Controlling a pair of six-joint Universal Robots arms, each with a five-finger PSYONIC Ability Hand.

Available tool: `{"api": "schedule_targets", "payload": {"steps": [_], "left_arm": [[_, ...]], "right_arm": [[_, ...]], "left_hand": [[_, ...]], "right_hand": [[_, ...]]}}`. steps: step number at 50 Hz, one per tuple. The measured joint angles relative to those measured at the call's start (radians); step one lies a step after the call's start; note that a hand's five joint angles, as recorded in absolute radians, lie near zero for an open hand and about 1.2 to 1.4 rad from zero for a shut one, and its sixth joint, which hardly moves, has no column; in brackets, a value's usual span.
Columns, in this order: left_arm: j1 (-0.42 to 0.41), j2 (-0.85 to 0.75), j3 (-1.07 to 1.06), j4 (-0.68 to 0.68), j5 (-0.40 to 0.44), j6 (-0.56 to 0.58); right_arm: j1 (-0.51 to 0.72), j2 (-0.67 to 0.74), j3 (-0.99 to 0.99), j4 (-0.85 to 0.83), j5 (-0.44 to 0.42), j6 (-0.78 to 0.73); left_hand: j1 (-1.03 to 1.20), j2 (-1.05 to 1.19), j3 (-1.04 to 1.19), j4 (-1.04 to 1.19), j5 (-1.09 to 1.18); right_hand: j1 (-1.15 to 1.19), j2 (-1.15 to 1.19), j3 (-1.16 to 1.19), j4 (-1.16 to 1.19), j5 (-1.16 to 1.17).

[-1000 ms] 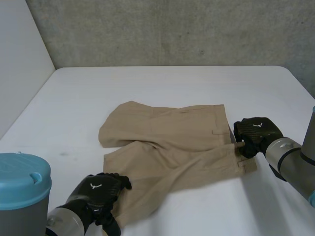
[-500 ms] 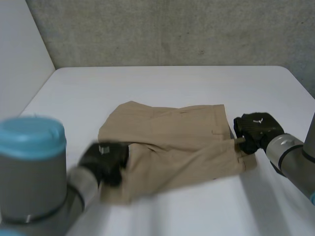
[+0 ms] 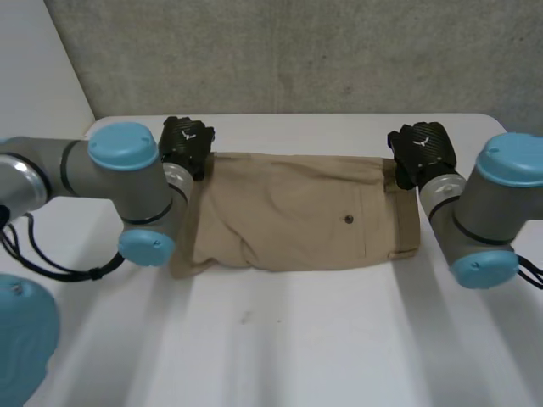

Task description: Fold the shorts.

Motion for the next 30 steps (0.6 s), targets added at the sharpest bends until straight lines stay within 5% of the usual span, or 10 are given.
{"api": "schedule_targets", "payload": {"steps": [18,22,23,25,27,28,30], "left_arm": [[0.026,-0.287,0.247,0.132,0.165,0.083],[0.025,-0.301,0.253,0.143,0.194,0.085],[0.024,-0.303,0.25,0.146,0.2,0.085],[0.023,-0.298,0.243,0.151,0.205,0.087],[0.022,-0.293,0.238,0.153,0.205,0.087],[0.021,-0.27,0.221,0.163,0.203,0.087],[0.021,-0.234,0.196,0.176,0.198,0.087]], "right_arm": [[0.006,0.392,-0.392,-0.039,-0.012,-0.341],[0.006,0.411,-0.407,-0.058,-0.042,-0.362],[0.005,0.411,-0.403,-0.075,-0.062,-0.364],[0.006,0.399,-0.39,-0.102,-0.083,-0.364],[0.006,0.394,-0.386,-0.109,-0.087,-0.363],[0.006,0.357,-0.358,-0.15,-0.101,-0.354],[0.005,0.318,-0.332,-0.181,-0.105,-0.34]], "left_hand": [[0.0,0.001,0.0,0.0,0.0],[-0.016,-0.042,-0.03,-0.035,-0.013],[-0.342,-0.36,-0.351,-0.342,-0.299],[-0.681,-0.655,-0.619,-0.637,-0.593],[-0.681,-0.655,-0.619,-0.637,-0.593],[-0.911,-0.911,-0.896,-0.908,-0.856],[-0.942,-0.977,-0.961,-0.98,-0.923]], "right_hand": [[0.0,0.0,0.0,0.0,0.0],[-0.206,-0.25,-0.257,-0.259,-0.229],[-0.432,-0.512,-0.514,-0.495,-0.458],[-0.652,-0.761,-0.761,-0.763,-0.73],[-0.702,-0.853,-0.859,-0.85,-0.817],[-0.755,-0.943,-0.958,-0.955,-0.92],[-0.758,-0.954,-0.972,-0.963,-0.928]]}}
